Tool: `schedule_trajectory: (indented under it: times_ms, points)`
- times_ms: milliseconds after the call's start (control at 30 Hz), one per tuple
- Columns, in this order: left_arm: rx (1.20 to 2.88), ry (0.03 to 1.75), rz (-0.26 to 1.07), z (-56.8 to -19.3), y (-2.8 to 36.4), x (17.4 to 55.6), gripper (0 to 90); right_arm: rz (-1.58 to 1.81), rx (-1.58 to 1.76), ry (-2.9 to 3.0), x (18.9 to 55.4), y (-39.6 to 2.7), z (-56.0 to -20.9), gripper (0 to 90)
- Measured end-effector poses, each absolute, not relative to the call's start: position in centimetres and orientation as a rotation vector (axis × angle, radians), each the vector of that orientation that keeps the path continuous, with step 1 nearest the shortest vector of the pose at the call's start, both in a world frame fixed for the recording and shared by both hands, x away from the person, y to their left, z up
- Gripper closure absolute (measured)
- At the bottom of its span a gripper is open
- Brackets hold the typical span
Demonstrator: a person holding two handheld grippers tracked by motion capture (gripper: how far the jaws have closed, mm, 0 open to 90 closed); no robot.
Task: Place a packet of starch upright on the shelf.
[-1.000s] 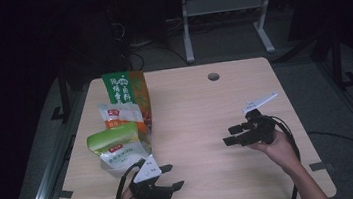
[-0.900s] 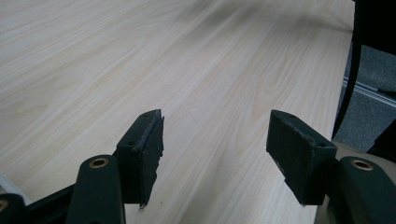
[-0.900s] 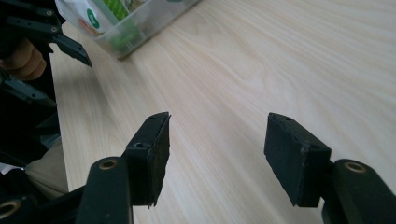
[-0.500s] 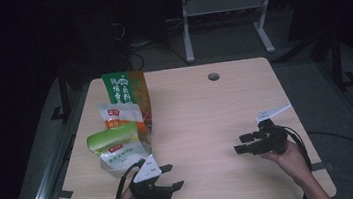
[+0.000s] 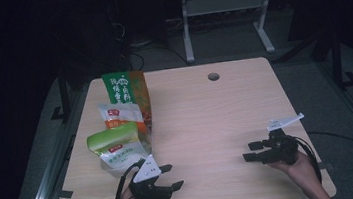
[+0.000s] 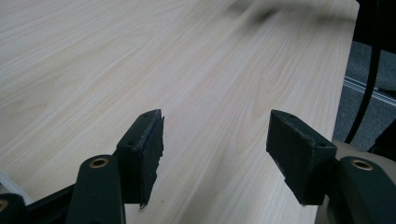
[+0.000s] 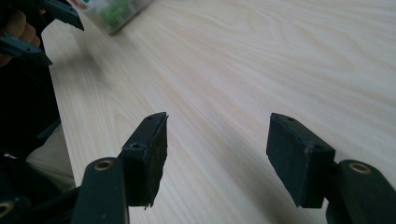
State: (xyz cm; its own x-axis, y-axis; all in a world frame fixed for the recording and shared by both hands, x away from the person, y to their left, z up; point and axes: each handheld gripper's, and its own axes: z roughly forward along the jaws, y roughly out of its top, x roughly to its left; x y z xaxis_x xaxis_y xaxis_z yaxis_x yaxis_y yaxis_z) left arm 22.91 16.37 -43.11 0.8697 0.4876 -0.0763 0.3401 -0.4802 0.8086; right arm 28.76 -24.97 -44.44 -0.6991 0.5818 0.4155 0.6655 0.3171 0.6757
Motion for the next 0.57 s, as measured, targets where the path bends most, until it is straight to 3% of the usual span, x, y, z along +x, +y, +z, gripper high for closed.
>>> schedule_trajectory:
  times_ms: [567]
  points:
    - [2.132, 0.585, 0.195, -43.2, 16.2, 22.9, 35.9, -1.391, -1.234, -2.488, 26.3, -26.4, -45.0, 33.2]
